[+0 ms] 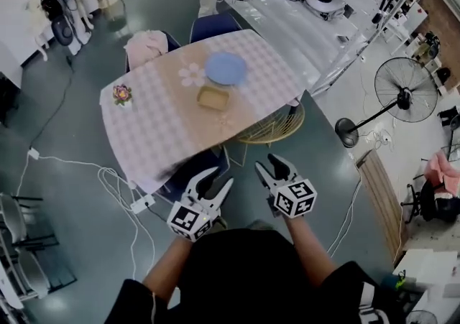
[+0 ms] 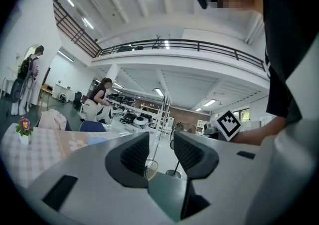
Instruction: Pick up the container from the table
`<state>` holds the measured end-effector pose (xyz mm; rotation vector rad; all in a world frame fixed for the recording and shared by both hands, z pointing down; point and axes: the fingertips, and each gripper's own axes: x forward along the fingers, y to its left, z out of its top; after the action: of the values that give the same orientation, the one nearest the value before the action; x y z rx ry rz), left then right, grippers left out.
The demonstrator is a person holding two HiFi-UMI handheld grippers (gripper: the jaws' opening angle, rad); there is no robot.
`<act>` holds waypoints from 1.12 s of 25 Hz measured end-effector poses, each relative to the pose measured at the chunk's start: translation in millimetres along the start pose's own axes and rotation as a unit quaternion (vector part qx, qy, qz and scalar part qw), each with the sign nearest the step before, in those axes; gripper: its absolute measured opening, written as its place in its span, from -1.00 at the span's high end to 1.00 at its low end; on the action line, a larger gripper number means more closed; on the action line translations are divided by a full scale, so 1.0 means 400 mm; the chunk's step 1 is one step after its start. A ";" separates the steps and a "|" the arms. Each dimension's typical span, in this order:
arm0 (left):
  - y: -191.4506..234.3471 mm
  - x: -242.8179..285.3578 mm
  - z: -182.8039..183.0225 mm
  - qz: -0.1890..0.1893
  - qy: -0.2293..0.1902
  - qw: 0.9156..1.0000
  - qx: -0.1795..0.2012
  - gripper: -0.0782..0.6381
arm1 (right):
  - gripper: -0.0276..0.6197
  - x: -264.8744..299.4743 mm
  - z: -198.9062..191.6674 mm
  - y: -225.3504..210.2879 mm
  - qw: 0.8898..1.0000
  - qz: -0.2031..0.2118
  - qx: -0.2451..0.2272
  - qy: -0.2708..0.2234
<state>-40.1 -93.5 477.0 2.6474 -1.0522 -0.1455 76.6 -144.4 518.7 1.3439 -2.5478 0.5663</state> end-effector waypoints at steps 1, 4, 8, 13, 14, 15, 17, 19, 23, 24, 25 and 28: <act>0.030 0.007 0.004 0.007 0.001 1.000 -0.006 0.40 | 0.40 0.038 0.005 -0.009 1.000 0.004 0.004 0.005; 0.096 0.025 0.008 0.033 -0.001 0.999 -0.024 0.40 | 0.40 0.132 0.009 -0.045 1.000 0.012 0.011 0.025; 0.182 0.039 0.011 0.078 -0.005 0.997 -0.021 0.40 | 0.40 0.259 -0.001 -0.083 0.998 0.034 0.003 0.052; 0.266 0.064 0.046 0.145 -0.014 0.989 -0.041 0.40 | 0.40 0.395 -0.012 -0.161 0.993 0.067 -0.003 0.098; 0.279 0.067 0.051 0.155 -0.015 0.987 -0.043 0.40 | 0.40 0.418 -0.014 -0.179 0.992 0.070 -0.004 0.104; 0.296 0.071 0.053 0.165 -0.016 0.985 -0.044 0.40 | 0.40 0.446 -0.016 -0.196 0.991 0.072 -0.008 0.110; 0.335 0.085 0.055 0.183 -0.016 0.982 -0.044 0.40 | 0.40 0.510 -0.021 -0.227 0.990 0.077 -0.018 0.120; 0.365 0.103 0.054 0.198 -0.018 0.979 -0.045 0.40 | 0.40 0.573 -0.034 -0.261 0.988 0.078 -0.032 0.131; 0.406 0.157 0.041 0.222 -0.017 0.974 -0.047 0.40 | 0.40 0.712 -0.078 -0.343 0.981 0.085 -0.054 0.167; 0.415 0.168 0.036 0.230 -0.015 0.972 -0.050 0.40 | 0.40 0.745 -0.094 -0.361 0.978 0.087 -0.058 0.178; 0.422 0.175 0.031 0.238 -0.013 0.970 -0.054 0.40 | 0.40 0.777 -0.114 -0.378 0.976 0.090 -0.064 0.190; 0.444 0.189 0.024 0.266 -0.009 0.962 -0.060 0.40 | 0.40 0.874 -0.176 -0.416 0.965 0.101 -0.086 0.226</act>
<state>-103.2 -270.3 522.2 2.1691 -1.6560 -0.1129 17.0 -460.6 745.1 0.7901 -2.2990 0.5919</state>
